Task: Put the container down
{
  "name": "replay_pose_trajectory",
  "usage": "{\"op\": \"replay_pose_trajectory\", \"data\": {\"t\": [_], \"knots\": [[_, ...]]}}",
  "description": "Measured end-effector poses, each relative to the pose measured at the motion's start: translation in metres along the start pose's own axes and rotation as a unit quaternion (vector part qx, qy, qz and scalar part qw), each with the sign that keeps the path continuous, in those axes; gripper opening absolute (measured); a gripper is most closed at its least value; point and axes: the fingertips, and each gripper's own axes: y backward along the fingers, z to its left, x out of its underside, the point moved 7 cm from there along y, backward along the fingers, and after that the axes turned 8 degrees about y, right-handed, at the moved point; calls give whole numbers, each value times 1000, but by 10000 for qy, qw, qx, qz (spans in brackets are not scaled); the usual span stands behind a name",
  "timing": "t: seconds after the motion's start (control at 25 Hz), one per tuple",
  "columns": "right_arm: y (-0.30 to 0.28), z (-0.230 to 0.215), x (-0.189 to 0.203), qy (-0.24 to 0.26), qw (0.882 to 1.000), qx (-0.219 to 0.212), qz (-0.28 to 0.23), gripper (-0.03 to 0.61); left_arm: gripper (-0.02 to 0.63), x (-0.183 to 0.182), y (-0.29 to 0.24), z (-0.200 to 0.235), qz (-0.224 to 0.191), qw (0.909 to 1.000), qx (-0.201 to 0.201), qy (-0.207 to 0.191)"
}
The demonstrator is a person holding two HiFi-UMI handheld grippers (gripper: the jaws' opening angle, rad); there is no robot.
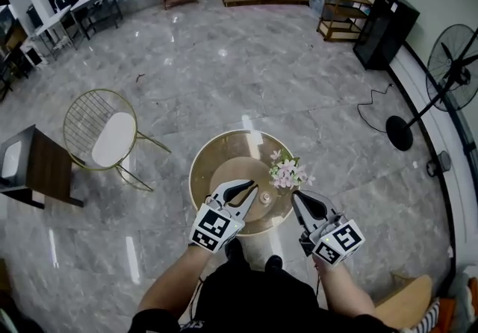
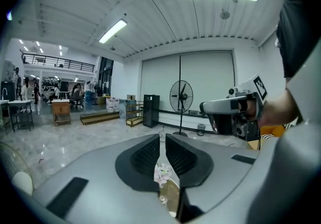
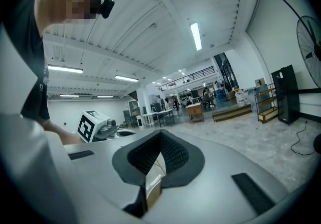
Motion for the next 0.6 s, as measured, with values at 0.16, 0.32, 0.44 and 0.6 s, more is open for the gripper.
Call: {"op": "replay_pose_trajectory", "data": {"t": [0.16, 0.32, 0.44, 0.6], "knots": [[38, -14, -11, -188, 9996, -190, -123, 12, 18, -16, 6, -33, -324, 9988, -328, 179], [79, -24, -27, -71, 9992, -348, -183, 12, 20, -34, -3, -69, -173, 9976, -647, -175], [104, -34, -33, 43, 9993, -308, -224, 12, 20, -50, -11, -89, -64, 9972, -670, -331], [126, -37, -36, 161, 9995, -163, -226, 12, 20, -61, -14, -105, -27, 9987, -427, -293]]}}
